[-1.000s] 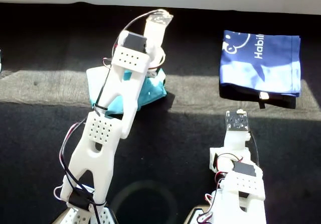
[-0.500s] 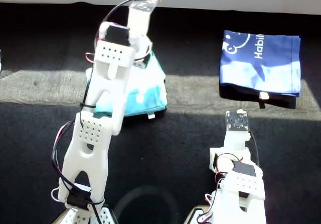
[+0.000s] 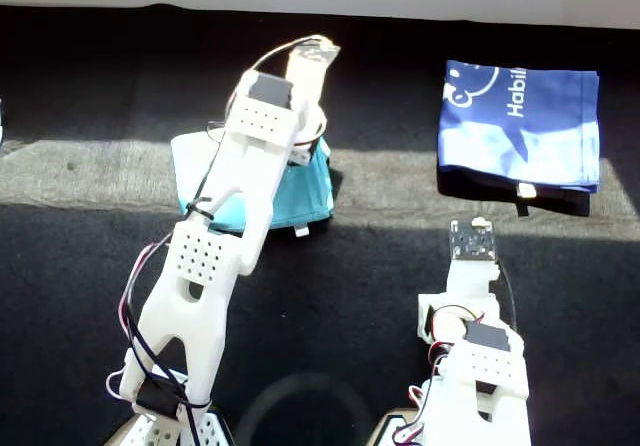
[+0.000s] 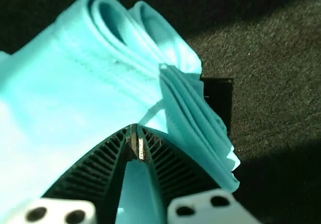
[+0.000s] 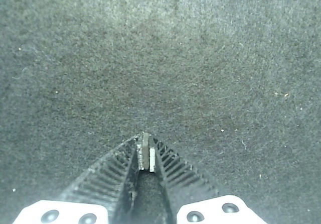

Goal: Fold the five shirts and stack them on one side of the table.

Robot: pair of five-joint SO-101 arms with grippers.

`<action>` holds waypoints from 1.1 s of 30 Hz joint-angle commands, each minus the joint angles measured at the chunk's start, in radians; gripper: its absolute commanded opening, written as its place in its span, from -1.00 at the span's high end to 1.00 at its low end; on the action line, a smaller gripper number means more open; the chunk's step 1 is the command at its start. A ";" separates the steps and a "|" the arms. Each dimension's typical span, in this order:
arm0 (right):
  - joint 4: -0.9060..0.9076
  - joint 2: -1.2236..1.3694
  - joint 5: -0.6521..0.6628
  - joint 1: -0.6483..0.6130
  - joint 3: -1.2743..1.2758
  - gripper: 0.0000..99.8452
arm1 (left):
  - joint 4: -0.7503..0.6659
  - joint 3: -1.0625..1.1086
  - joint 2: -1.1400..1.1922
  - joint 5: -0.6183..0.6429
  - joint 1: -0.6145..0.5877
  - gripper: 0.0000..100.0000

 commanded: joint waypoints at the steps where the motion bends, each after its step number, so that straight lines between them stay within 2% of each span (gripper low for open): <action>1: -0.018 0.001 -0.009 0.004 0.012 0.99 | -0.123 -0.004 0.001 0.006 0.012 0.78; 7: -0.018 0.001 -0.009 0.004 0.012 0.99 | -0.189 -0.004 0.007 0.006 0.005 0.75; 13: -0.018 0.001 -0.009 0.004 0.012 0.99 | -0.176 -0.035 -0.001 0.005 0.001 0.75; 17: -0.018 0.001 -0.009 0.004 0.012 0.99 | -0.044 -0.174 -0.001 0.005 -0.031 0.75; 22: -0.018 0.001 -0.009 0.004 0.012 0.98 | 0.250 -0.430 0.004 0.003 -0.074 0.75; 24: -0.018 0.001 -0.009 0.004 0.012 0.98 | 0.252 -0.444 -0.004 0.003 -0.107 0.75; 27: -0.018 0.001 -0.009 0.004 0.012 0.98 | 0.255 -0.409 -0.028 0.005 -0.150 0.75; 29: -0.018 0.001 -0.009 0.004 0.012 0.98 | 0.255 -0.312 -0.068 0.006 -0.177 0.75; 33: -0.018 0.001 -0.009 0.004 0.012 0.98 | 0.255 0.099 -0.274 0.005 -0.209 0.75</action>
